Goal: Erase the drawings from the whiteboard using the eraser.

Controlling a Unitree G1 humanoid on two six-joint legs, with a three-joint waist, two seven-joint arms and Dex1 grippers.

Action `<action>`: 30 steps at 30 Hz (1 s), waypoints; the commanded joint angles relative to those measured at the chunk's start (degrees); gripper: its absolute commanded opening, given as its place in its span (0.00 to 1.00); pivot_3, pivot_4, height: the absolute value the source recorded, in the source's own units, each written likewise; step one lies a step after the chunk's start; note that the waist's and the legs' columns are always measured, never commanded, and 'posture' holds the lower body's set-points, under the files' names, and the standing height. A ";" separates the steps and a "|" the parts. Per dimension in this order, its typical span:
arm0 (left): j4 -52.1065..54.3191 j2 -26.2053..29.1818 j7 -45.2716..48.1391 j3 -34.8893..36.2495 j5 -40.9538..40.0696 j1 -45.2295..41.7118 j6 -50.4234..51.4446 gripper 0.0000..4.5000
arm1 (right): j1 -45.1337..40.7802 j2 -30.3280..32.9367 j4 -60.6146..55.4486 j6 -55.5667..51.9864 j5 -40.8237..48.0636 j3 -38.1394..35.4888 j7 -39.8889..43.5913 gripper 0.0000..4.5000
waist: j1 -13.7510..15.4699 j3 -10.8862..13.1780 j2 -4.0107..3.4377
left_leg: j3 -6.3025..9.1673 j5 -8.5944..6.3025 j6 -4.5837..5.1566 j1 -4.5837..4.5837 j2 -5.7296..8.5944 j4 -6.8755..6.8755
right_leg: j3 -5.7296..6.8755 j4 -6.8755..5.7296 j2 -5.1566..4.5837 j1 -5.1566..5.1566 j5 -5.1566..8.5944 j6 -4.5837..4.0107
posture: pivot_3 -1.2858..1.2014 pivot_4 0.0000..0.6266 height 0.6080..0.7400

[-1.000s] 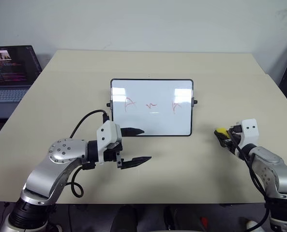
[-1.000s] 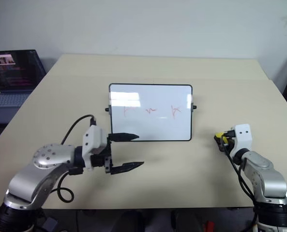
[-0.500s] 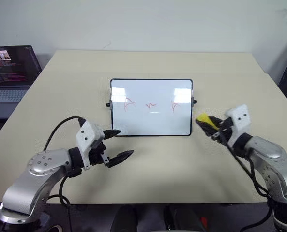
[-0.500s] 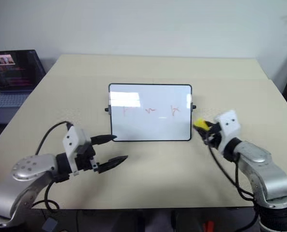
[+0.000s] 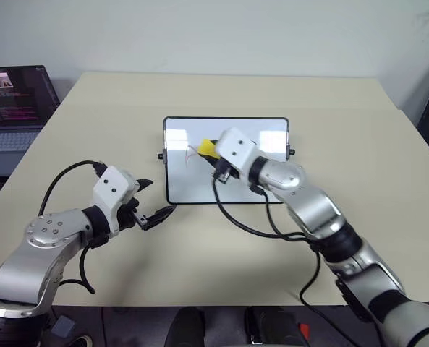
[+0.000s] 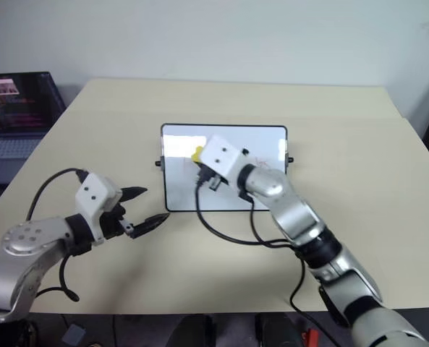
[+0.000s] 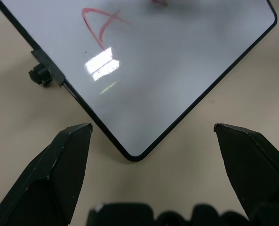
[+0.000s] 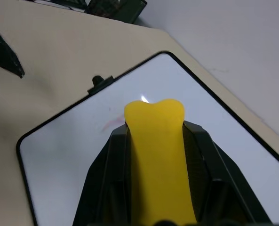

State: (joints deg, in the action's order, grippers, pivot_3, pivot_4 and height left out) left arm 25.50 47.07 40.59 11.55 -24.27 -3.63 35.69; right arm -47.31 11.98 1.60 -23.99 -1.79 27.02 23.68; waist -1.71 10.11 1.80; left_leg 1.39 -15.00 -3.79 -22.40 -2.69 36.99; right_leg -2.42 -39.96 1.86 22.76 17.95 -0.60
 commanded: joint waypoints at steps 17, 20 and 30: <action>-2.18 0.27 1.38 -1.65 2.50 -4.74 -1.81 1.00 | -8.99 -4.87 22.12 9.07 -11.91 4.33 11.66 0.25 | -0.18 -0.09 0.14 | -0.03 0.01 0.01 -0.34 -0.01 0.11 | 0.00 -0.37 -0.05 0.48 -0.03 -0.02 | 0.52 0.24 1.00; -2.25 0.26 1.55 -1.89 2.43 -4.89 -1.75 1.00 | -11.47 -6.47 25.72 12.61 -14.30 2.15 4.48 0.25 | -0.20 -0.09 0.14 | -0.03 0.01 0.01 -0.30 -0.01 0.19 | 0.00 -0.54 -0.04 0.49 -0.03 -0.02 | 0.52 0.24 1.00; -1.52 0.47 1.95 -1.67 1.57 -4.77 -0.82 1.00 | -12.52 -9.44 29.34 14.74 -15.88 3.07 6.36 0.25 | -0.27 -0.07 0.12 | -0.01 0.01 0.01 -0.30 0.01 0.55 | -0.02 -0.90 -0.03 0.51 -0.02 -0.03 | 0.52 0.24 1.00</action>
State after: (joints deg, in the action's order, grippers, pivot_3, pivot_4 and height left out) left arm 22.40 47.05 42.20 9.17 -22.44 -7.84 34.90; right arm -59.96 3.00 32.62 -8.50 -17.31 28.95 26.96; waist -1.98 10.04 1.92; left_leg 1.38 -14.98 -3.78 -22.71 -2.68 37.55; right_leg -2.44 -40.86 1.83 23.27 17.93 -0.62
